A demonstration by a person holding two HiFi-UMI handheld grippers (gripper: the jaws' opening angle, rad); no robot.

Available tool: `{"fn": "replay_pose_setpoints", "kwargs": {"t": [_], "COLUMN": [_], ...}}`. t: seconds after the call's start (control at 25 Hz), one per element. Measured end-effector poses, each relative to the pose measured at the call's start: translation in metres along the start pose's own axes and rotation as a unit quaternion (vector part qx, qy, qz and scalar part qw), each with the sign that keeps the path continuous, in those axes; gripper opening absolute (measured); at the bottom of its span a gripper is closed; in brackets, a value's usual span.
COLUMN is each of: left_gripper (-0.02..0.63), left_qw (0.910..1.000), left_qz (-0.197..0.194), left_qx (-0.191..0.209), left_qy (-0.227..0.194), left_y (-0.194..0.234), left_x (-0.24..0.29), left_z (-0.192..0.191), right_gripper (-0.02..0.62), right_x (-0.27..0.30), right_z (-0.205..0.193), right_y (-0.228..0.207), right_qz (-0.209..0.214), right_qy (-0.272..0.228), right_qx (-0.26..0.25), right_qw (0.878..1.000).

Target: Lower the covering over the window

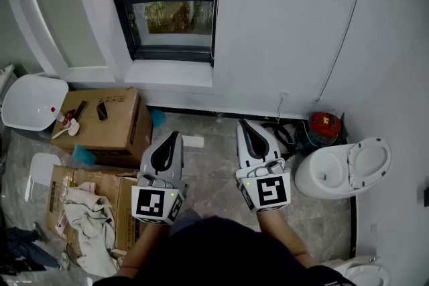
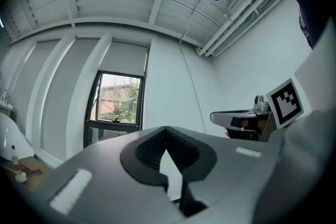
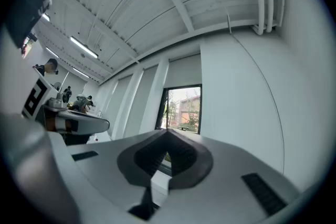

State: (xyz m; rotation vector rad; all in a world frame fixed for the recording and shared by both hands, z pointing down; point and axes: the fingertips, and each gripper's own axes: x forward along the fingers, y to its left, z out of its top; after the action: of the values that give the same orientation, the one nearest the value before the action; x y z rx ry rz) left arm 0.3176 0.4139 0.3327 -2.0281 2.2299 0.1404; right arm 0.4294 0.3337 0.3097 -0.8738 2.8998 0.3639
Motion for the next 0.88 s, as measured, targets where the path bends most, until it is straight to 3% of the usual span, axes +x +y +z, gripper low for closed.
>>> {"fn": "replay_pose_setpoints", "kwargs": {"t": [0.2,0.36,0.52,0.76,0.88], "left_gripper": [0.009,0.009,0.009,0.014,0.077], "left_qw": [0.9999,0.9993,0.9972,0.9955,0.9950], "left_qz": [-0.013,-0.033,-0.050,-0.058,-0.065], "left_qx": [0.005,0.007,-0.022,-0.050,-0.049], "left_qy": [0.001,0.018,0.052,0.057,0.058], "left_y": [-0.001,-0.011,-0.004,0.037,0.072], "left_x": [0.011,0.018,0.023,0.059,0.093], "left_z": [0.000,-0.010,-0.042,-0.065,-0.067], "right_gripper": [0.011,0.011,0.012,0.012,0.012], "right_x": [0.000,0.000,0.018,0.073,0.121], "right_z": [-0.005,-0.014,-0.040,-0.066,-0.067], "right_y": [-0.015,-0.024,-0.014,0.000,0.001], "right_qz": [-0.019,-0.011,-0.004,0.017,0.023], "right_qy": [-0.002,-0.003,0.021,0.044,0.042], "right_qx": [0.017,0.055,0.062,0.052,0.048], "right_qw": [1.000,0.998,0.998,0.998,0.998]}}
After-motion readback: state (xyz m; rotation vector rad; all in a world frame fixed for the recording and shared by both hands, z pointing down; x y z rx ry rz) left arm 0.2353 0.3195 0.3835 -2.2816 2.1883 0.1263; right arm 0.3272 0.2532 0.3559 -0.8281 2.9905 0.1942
